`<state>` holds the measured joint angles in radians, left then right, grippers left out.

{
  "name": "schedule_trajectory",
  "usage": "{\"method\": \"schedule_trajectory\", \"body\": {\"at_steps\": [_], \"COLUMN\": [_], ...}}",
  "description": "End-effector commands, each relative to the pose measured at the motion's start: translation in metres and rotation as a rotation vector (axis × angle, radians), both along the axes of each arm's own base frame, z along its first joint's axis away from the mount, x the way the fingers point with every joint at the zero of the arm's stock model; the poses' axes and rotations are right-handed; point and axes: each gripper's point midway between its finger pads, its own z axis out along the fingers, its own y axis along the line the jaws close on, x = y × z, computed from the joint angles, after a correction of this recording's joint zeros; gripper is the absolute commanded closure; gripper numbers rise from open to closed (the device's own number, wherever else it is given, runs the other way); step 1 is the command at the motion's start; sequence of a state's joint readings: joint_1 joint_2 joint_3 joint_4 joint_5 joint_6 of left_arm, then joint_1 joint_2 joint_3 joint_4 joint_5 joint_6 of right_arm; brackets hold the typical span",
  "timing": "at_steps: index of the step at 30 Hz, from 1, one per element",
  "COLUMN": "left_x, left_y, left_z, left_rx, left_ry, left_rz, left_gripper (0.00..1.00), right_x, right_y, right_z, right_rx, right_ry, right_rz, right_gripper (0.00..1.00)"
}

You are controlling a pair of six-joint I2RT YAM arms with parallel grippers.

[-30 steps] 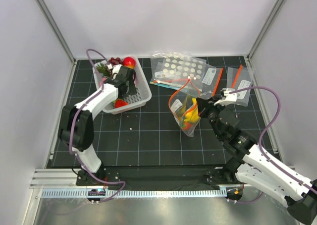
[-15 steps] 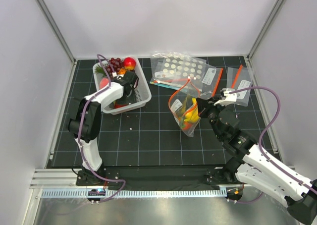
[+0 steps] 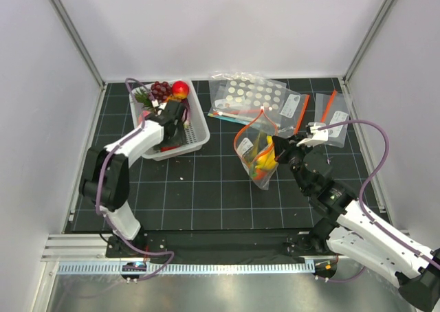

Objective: Place the food in the zip-top bag and seal the zipper
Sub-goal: Pick up the fake fruit from the bin, then place the fake fruit in the zipper food storage bag.

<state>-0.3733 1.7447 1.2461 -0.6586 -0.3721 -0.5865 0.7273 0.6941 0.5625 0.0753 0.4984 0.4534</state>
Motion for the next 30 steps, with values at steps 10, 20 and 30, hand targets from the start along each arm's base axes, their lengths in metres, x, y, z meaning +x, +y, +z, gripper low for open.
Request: {"method": "schedule_trajectory", "body": {"at_steps": [10, 20, 30], "left_x": [-0.001, -0.045, -0.079], "left_y": [-0.042, -0.112, -0.187], "left_z": [0.122, 0.192, 0.208], "left_rx": [-0.285, -0.595, -0.690], "left_ry": [-0.462, -0.661, -0.676], "left_rz": [-0.117, -0.419, -0.727], "left_gripper": [0.49, 0.48, 0.50], "right_x": [0.001, 0.003, 0.000], "right_y": [0.004, 0.059, 0.072], "right_z": [0.013, 0.004, 0.005], "right_rx": [0.022, -0.028, -0.018], "right_ry": [-0.041, 0.000, -0.005], "right_rz": [0.015, 0.253, 0.319], "right_gripper": [0.99, 0.99, 0.99]}}
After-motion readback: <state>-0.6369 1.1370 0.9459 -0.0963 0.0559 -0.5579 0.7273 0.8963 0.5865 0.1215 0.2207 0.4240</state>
